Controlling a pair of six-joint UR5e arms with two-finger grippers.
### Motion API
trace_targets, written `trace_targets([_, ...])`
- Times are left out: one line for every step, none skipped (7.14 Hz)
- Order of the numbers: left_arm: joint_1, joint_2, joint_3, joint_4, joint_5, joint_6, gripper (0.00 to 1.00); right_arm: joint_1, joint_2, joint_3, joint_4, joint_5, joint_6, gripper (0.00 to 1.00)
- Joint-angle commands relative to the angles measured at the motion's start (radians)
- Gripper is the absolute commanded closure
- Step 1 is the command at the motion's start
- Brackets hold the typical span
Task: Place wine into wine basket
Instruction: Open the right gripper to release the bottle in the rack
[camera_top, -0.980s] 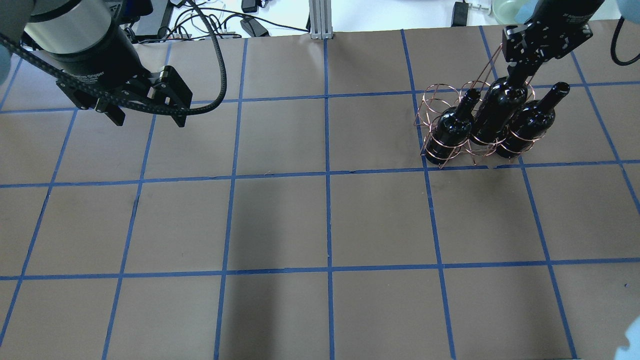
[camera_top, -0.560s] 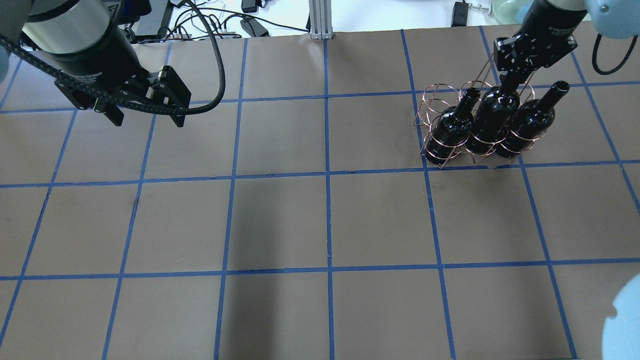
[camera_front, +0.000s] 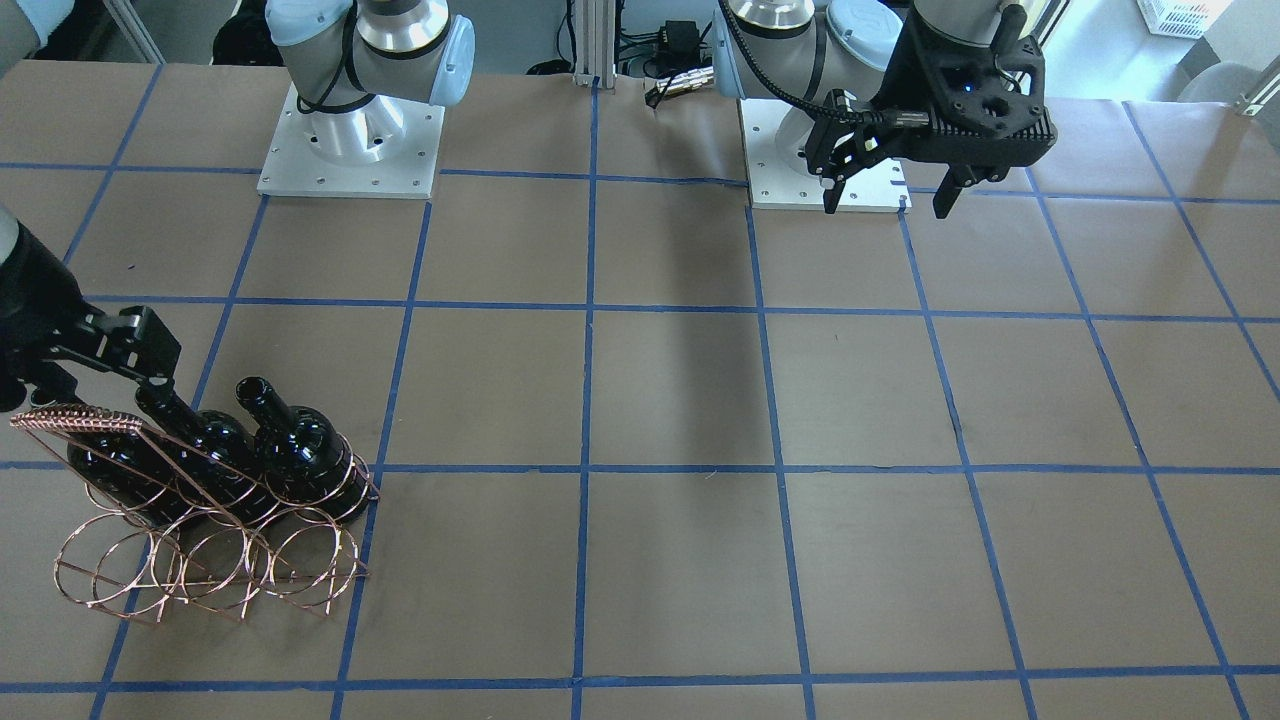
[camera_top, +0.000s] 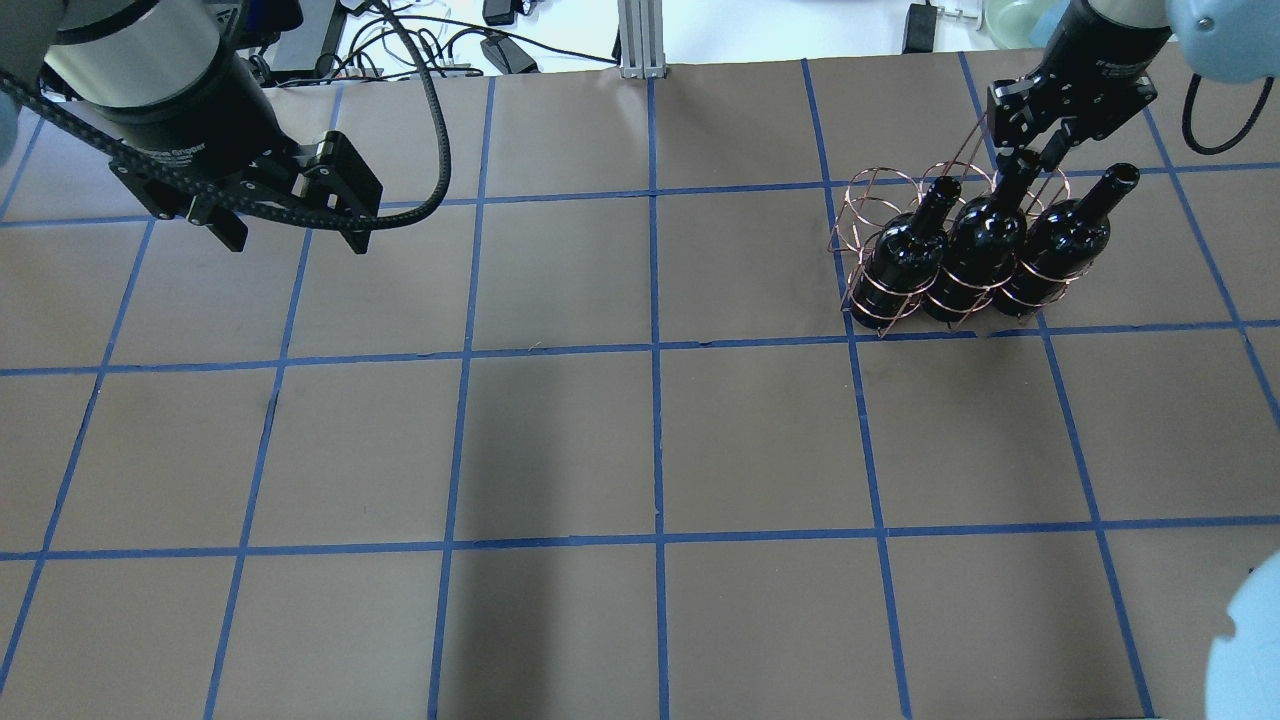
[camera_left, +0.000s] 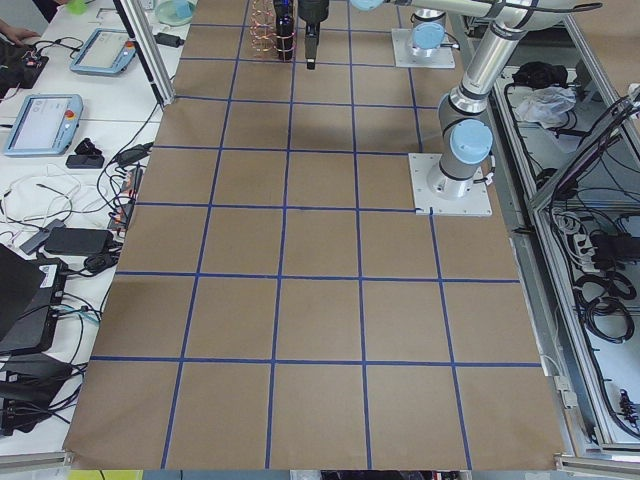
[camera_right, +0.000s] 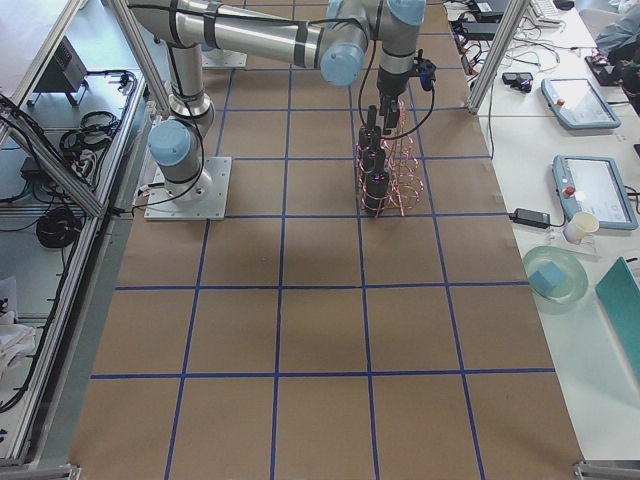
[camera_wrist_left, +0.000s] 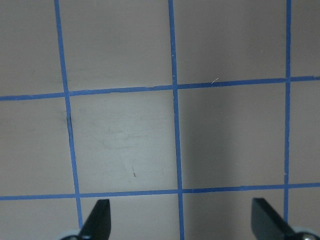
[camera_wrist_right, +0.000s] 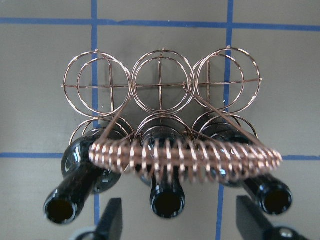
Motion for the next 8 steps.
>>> trace_targets([0.003, 0.0, 0.0, 0.0, -0.011, -0.002, 0.0, 0.006, -0.153, -0.007, 0.129, -0.012, 0.016, 0.0])
trace_targets([0.006, 0.002, 0.002, 0.005, -0.013, -0.029, 0.0, 0.011, -0.212, -0.006, 0.184, -0.012, 0.048, 0.0])
trace_targets([0.005, 0.003, 0.0, 0.005, -0.01, -0.034, 0.0, 0.045, -0.226, -0.003, 0.215, -0.007, 0.099, 0.0])
trace_targets([0.006, 0.005, 0.0, 0.005, -0.011, -0.052, 0.0, 0.142, -0.222, -0.001, 0.211, -0.01, 0.205, 0.0])
trace_targets([0.006, 0.005, -0.002, 0.003, -0.011, -0.075, 0.0, 0.231, -0.222, 0.008, 0.219, -0.015, 0.254, 0.0])
trace_targets([0.005, 0.005, -0.002, 0.002, -0.01, -0.078, 0.0, 0.266, -0.22, 0.01, 0.217, -0.001, 0.266, 0.0])
trace_targets([0.003, 0.005, -0.002, 0.0, -0.005, -0.077, 0.0, 0.27, -0.22, 0.01, 0.216, -0.008, 0.306, 0.0])
trace_targets([0.003, 0.005, -0.002, 0.0, 0.001, -0.075, 0.0, 0.27, -0.22, 0.011, 0.216, -0.001, 0.306, 0.0])
